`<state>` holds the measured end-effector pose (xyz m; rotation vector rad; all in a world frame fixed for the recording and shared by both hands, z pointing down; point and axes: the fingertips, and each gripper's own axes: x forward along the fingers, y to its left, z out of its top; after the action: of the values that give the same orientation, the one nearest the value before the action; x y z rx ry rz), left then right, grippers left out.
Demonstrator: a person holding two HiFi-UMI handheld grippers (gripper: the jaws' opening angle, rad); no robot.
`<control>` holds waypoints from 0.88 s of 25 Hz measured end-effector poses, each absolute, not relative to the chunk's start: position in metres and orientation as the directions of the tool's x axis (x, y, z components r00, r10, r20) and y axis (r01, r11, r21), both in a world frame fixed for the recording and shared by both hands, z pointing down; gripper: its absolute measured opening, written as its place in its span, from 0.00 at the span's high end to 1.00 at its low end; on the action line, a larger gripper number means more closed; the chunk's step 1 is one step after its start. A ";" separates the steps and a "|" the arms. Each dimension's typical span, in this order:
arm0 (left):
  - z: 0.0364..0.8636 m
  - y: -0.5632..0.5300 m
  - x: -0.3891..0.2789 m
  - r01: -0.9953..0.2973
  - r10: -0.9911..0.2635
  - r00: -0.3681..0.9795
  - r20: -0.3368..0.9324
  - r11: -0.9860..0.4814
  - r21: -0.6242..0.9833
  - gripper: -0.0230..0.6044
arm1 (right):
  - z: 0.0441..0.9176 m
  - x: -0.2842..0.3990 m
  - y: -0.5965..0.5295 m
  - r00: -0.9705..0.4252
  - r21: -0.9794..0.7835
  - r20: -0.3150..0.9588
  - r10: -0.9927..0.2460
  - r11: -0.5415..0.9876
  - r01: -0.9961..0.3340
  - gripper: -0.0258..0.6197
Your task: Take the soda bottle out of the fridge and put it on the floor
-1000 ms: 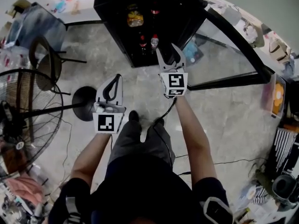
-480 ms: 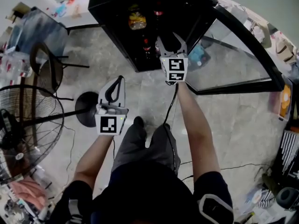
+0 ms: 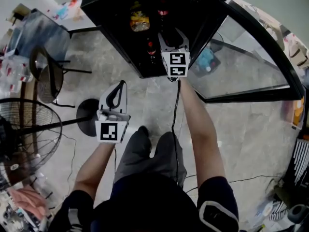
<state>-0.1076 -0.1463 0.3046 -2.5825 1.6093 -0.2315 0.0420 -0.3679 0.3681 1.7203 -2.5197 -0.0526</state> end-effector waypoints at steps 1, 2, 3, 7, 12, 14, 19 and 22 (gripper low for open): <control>0.309 -0.148 -0.106 -0.883 -0.898 0.433 0.083 -0.441 -0.158 0.93 | 0.372 0.042 -0.374 -0.360 0.076 0.055 -0.931 0.364 -0.928 0.56; 0.312 -0.149 -0.105 -0.884 -0.898 0.431 0.085 -0.440 -0.157 0.93 | 0.376 0.043 -0.379 -0.359 0.072 0.057 -0.932 0.363 -0.929 0.56; 0.316 -0.149 -0.103 -0.886 -0.899 0.429 0.087 -0.438 -0.153 0.93 | 0.380 0.043 -0.385 -0.358 0.069 0.060 -0.932 0.362 -0.930 0.56; 0.325 -0.153 -0.101 -0.893 -0.904 0.420 0.084 -0.428 -0.137 0.93 | 0.390 0.043 -0.406 -0.356 0.077 0.067 -0.932 0.361 -0.930 0.54; 0.333 -0.161 -0.096 -0.892 -0.904 0.422 0.073 -0.428 -0.143 0.93 | 0.400 0.045 -0.432 -0.347 0.084 0.067 -0.935 0.352 -0.932 0.54; 0.336 -0.163 -0.095 -0.894 -0.905 0.420 0.072 -0.426 -0.141 0.93 | 0.401 0.045 -0.441 -0.344 0.083 0.059 -0.937 0.347 -0.934 0.54; 0.341 -0.163 -0.098 -0.891 -0.904 0.422 0.072 -0.428 -0.153 0.93 | 0.404 0.044 -0.465 -0.337 0.079 0.047 -0.940 0.340 -0.937 0.54; 0.346 -0.166 -0.102 -0.892 -0.905 0.419 0.076 -0.426 -0.151 0.93 | 0.406 0.043 -0.479 -0.339 0.085 0.045 -0.940 0.341 -0.936 0.54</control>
<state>-0.1019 -0.1659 0.3462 -2.5721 1.6320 -0.2230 0.0428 -0.4792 0.4056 1.7539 -2.5016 -0.0672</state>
